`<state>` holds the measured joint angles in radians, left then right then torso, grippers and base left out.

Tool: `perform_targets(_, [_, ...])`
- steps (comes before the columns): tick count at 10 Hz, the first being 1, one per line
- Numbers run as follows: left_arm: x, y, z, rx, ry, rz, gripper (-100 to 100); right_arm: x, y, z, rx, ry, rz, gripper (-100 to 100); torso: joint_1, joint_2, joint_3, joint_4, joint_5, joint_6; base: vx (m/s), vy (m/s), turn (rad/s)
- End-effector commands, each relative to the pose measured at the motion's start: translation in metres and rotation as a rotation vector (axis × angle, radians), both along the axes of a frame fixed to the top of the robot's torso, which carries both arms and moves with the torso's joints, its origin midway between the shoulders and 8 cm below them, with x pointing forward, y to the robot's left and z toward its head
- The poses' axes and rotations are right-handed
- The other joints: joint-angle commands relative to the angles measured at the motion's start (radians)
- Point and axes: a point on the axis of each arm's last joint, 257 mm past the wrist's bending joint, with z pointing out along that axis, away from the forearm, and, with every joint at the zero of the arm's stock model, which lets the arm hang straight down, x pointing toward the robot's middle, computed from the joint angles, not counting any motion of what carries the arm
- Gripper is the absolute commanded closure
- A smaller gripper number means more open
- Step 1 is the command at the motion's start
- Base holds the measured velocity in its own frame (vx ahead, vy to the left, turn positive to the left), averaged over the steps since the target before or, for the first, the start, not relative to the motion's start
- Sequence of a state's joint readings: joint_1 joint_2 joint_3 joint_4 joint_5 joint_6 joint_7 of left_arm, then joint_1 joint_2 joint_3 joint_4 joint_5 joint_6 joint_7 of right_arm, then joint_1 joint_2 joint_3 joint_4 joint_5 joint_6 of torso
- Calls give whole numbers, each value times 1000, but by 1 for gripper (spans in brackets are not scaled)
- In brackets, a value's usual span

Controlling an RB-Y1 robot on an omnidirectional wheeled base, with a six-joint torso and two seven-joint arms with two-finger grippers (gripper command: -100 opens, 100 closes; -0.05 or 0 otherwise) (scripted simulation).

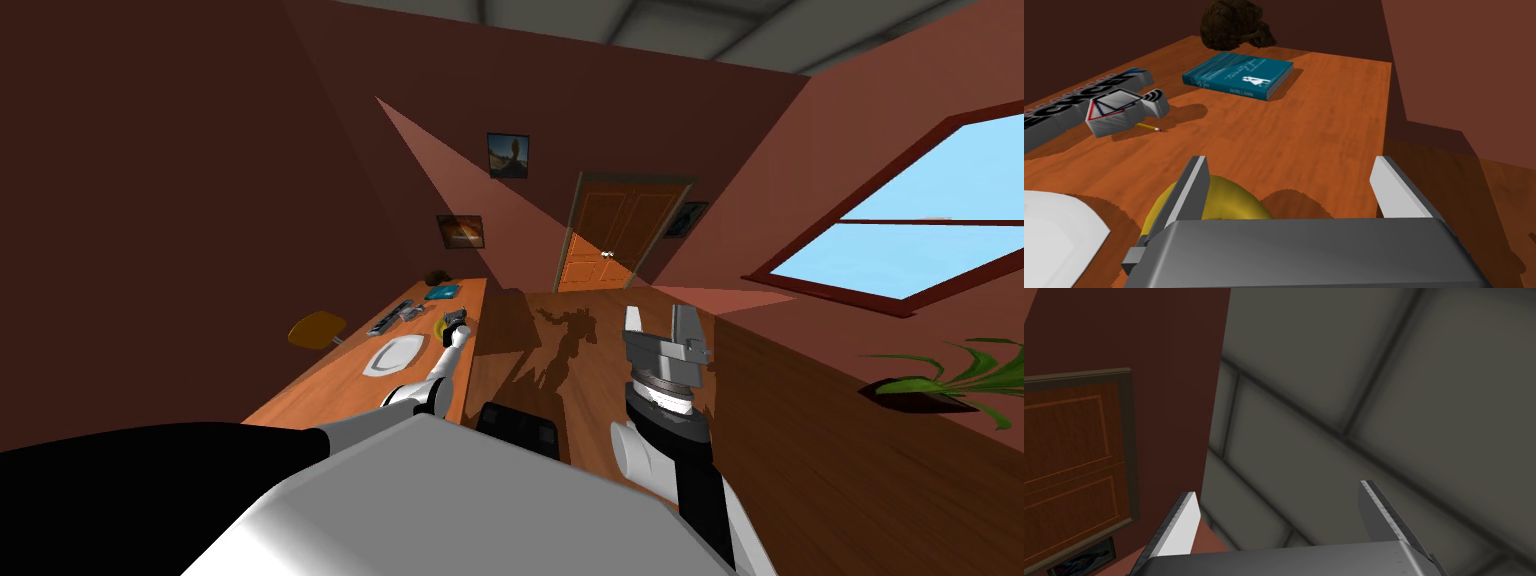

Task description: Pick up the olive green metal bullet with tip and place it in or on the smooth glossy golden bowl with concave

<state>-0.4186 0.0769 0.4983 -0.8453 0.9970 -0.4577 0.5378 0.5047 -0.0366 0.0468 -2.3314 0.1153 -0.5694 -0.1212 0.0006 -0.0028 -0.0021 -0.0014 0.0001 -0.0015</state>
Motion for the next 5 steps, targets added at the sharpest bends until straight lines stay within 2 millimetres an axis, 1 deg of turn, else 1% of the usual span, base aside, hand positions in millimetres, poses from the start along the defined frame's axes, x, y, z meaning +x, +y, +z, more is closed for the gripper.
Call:
perform_targets(1, [0, 0, 0, 0, 0, 0, 0, 0, 0, 0, 0, 0, 0, 0, 0, 0, 0, 0, 0, 0, 0, 0, 0])
perform_targets(5, [0, 0, 0, 0, 0, 0, 0, 0, 0, 0, 0, 0, 0, 0, 0, 0, 0, 0, 0, 0, 0, 0, 0])
